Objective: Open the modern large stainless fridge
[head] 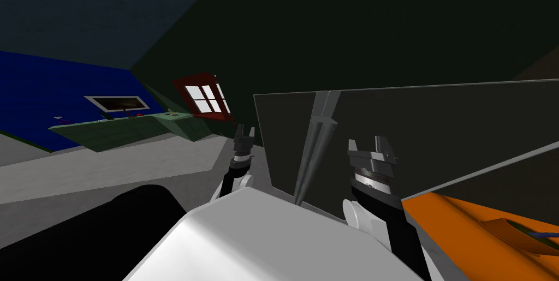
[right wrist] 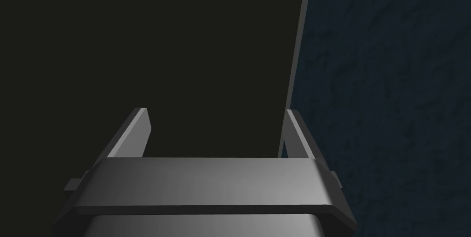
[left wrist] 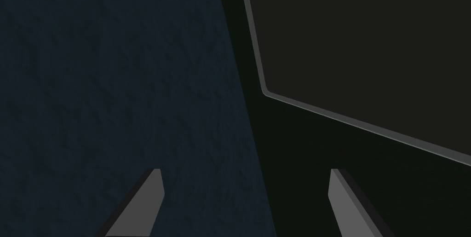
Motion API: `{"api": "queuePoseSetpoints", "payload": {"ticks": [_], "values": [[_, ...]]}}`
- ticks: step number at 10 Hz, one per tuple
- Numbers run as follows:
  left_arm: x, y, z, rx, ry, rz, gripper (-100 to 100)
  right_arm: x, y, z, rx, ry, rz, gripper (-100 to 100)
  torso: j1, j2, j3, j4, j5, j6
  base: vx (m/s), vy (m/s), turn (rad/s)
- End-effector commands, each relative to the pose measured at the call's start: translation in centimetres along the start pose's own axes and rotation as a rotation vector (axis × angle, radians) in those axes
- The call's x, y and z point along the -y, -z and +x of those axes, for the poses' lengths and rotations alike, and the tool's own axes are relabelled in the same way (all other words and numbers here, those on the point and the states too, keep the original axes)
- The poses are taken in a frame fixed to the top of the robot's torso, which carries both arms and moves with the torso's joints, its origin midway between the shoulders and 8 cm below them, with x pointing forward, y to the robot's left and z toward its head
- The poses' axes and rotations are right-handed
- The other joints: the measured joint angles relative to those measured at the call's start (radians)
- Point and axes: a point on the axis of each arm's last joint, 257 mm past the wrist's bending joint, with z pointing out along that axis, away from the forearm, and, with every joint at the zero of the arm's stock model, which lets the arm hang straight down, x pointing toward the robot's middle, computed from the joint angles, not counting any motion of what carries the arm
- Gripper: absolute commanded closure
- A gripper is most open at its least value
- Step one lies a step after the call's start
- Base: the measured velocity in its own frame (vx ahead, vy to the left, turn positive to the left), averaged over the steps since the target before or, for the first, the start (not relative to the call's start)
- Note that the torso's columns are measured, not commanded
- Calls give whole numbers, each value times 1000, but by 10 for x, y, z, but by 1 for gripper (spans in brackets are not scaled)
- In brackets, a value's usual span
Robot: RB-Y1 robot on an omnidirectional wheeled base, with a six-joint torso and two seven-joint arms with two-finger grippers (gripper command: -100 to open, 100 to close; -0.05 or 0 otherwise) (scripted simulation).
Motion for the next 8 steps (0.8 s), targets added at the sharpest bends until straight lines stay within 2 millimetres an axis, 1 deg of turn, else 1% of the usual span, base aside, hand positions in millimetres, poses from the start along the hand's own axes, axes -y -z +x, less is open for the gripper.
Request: {"api": "queuePoseSetpoints", "payload": {"ticks": [1,3,8], "values": [[0,0,0,0,0,0,0,0,0,0,0,0,0,0,0,40,-82,41,0,0,0,0,0],[0,0,0,0,0,0,0,0,0,0,0,0,0,0,0,175,-351,176,0,0,0,0,0],[0,0,0,0,0,0,0,0,0,0,0,0,0,0,0,544,-1087,544,0,0,0,0,0]]}}
